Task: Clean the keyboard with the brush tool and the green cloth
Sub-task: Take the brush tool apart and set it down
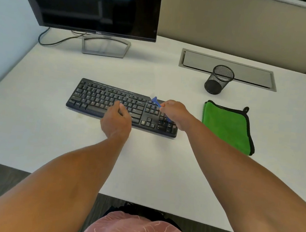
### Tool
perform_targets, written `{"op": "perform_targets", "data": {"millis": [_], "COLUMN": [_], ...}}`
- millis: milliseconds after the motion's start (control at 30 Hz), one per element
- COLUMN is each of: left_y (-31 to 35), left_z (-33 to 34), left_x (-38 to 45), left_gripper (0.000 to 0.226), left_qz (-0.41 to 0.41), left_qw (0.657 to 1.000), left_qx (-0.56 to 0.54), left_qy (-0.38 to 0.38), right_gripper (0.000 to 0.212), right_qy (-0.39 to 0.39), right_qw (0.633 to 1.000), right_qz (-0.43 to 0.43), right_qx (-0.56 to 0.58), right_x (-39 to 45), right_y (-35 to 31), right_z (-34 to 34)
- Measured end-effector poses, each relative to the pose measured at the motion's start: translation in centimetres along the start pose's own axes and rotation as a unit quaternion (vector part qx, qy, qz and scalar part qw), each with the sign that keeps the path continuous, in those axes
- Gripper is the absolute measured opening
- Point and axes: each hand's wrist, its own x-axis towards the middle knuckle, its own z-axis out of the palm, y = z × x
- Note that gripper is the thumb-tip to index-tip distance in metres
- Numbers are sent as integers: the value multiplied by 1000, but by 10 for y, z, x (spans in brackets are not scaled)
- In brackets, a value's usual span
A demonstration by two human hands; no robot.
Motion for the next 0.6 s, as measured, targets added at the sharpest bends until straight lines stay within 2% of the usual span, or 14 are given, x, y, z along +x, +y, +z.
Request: {"op": "perform_targets", "data": {"millis": [167, 300, 467, 600], "left_y": [38, 68, 105, 126], "left_z": [18, 36, 62, 85], "left_x": [-11, -26, -38, -39], "left_gripper": [34, 32, 27, 24], "left_qz": [21, 39, 44, 32], "left_qw": [997, 987, 955, 928], "left_qx": [-36, -90, -189, -256], "left_qy": [-64, -125, -223, -268], "right_gripper": [13, 14, 15, 13], "right_qy": [21, 41, 63, 87], "right_qw": [998, 995, 989, 983], "right_qz": [7, 15, 21, 29], "right_qx": [60, 95, 129, 157], "right_x": [7, 12, 19, 28], "right_y": [4, 8, 16, 26], "right_z": [-17, -35, -57, -72]}}
